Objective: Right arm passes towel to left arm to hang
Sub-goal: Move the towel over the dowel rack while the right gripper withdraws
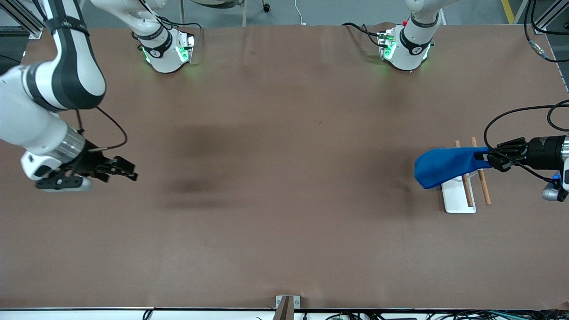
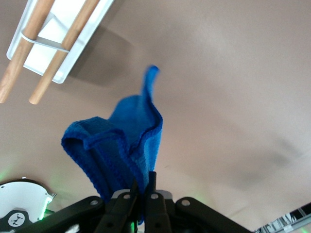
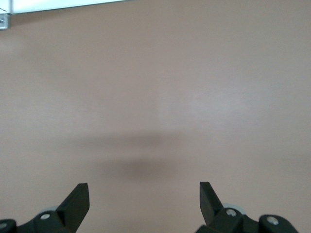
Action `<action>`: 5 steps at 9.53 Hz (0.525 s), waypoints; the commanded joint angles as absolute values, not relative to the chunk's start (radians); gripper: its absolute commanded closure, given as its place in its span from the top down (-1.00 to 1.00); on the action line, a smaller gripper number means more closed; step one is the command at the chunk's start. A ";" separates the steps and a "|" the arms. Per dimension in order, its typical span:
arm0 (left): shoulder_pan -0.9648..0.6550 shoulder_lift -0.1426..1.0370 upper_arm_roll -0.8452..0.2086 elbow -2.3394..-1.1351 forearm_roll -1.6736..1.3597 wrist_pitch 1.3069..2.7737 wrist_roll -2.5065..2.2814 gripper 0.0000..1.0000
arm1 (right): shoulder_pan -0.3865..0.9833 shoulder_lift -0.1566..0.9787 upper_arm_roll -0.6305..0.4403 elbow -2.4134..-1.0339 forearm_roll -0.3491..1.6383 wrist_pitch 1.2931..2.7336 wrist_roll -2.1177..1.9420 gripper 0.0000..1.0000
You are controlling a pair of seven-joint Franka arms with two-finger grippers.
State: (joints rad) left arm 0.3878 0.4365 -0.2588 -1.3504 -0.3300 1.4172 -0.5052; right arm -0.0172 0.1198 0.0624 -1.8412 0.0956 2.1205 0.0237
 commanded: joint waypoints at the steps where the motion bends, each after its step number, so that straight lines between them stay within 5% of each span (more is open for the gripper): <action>1: 0.377 0.457 -0.255 -1.368 -0.217 1.450 -0.520 -1.00 | -0.014 0.002 0.058 -1.833 -0.006 2.007 0.069 1.00; 5: 0.379 0.482 -0.255 -1.367 0.018 1.474 -0.410 -1.00 | -0.017 -0.018 -0.064 -1.585 -0.005 1.720 0.069 1.00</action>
